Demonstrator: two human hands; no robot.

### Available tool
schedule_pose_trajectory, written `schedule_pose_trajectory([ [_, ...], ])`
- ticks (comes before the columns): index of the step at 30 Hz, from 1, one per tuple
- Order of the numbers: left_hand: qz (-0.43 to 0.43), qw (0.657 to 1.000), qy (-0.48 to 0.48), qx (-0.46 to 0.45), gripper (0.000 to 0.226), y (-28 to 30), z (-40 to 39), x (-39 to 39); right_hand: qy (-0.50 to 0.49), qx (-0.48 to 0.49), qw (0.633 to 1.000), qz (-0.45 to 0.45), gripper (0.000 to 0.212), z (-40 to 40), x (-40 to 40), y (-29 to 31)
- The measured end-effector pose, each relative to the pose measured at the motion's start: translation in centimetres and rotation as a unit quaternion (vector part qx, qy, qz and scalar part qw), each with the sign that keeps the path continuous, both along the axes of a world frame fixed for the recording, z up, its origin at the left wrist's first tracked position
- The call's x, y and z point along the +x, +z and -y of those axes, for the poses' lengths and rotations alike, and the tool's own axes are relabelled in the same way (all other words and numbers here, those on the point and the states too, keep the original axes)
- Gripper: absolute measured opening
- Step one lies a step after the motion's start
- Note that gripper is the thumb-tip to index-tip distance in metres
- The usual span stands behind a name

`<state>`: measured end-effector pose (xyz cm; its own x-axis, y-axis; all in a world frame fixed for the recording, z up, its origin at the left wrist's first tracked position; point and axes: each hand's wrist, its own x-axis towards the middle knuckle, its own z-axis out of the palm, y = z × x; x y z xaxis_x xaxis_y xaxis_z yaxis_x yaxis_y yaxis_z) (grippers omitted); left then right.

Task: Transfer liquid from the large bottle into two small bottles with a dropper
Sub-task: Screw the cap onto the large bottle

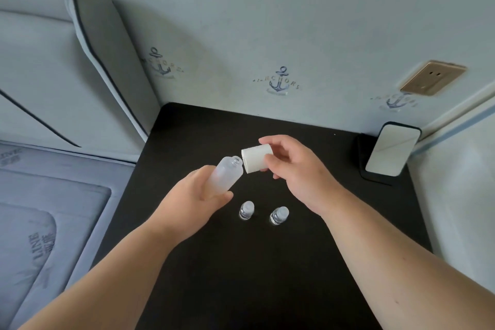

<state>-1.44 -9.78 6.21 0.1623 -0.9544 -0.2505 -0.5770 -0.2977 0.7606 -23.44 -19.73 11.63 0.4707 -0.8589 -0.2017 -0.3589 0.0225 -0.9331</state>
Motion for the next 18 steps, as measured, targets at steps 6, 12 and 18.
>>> schedule_pose_trajectory([
  [6, 0.073, 0.997, -0.027, 0.017, 0.030, 1.0, 0.1, -1.2, 0.060, -0.094, 0.989, -0.102, 0.039, 0.3, -0.5, 0.9],
  [12, 0.048, 0.997, -0.049, 0.036, 0.026, 1.3, 0.2, -1.5, 0.102, -0.144, 0.977, -0.118, 0.046, 0.3, -1.0, 1.5],
  [18, -0.050, 0.996, -0.050, 0.052, 0.028, 0.9, -0.4, -0.9, 0.126, -0.173, 0.965, -0.153, 0.037, 0.4, -0.7, 2.1],
])
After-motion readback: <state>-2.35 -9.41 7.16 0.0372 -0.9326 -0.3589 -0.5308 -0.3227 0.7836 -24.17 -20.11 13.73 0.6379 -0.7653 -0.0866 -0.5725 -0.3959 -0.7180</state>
